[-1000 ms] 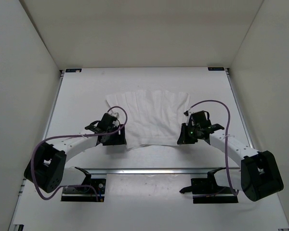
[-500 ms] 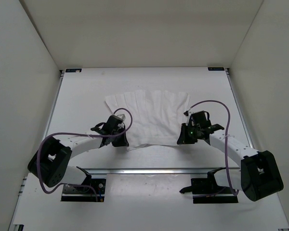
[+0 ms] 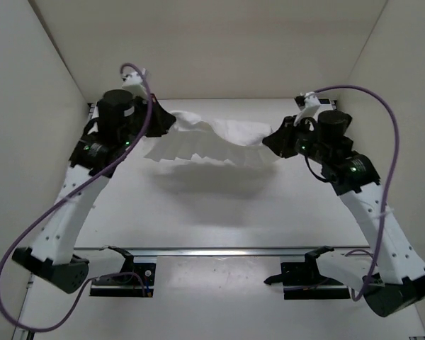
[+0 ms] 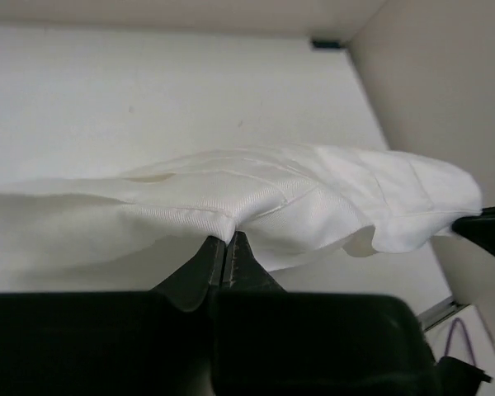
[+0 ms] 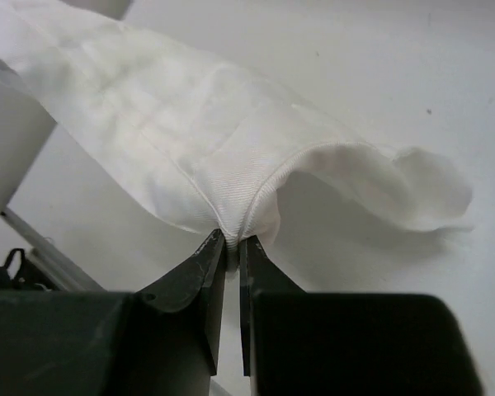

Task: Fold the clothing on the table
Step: Flatten the skirt out

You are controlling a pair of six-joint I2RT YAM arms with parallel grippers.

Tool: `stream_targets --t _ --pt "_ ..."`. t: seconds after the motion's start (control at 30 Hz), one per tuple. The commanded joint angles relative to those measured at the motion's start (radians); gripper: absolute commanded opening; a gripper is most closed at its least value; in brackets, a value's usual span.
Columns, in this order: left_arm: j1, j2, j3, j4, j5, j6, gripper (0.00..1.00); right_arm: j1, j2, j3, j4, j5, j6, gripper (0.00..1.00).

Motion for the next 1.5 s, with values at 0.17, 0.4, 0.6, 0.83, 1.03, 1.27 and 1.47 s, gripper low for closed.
stream_targets --t 0.17,0.4,0.6,0.83,1.03,1.27,1.47 --pt "0.109 -0.101 0.133 -0.229 0.050 0.051 0.00 -0.081 -0.053 0.192 -0.170 -0.121 0.018 0.00" --pt "0.170 0.138 0.250 -0.225 0.073 0.108 0.00 -0.058 0.226 0.306 -0.078 -0.131 0.006 0.00" --pt "0.232 0.499 0.792 -0.364 0.116 0.097 0.00 -0.052 0.542 0.755 -0.145 -0.076 -0.049 0.00" --pt "0.204 0.342 0.446 -0.225 0.090 0.090 0.00 -0.067 0.516 0.655 -0.150 -0.039 -0.054 0.00" --pt "0.120 0.144 -0.124 -0.049 0.021 0.070 0.04 -0.069 0.263 -0.006 0.017 0.021 0.047 0.00" --pt "0.020 -0.011 -0.740 0.163 0.050 -0.019 0.64 -0.018 0.133 -0.533 0.125 0.034 0.139 0.01" --pt "-0.069 -0.085 -0.906 0.222 0.032 -0.100 0.72 -0.004 0.116 -0.636 0.156 0.015 0.147 0.00"
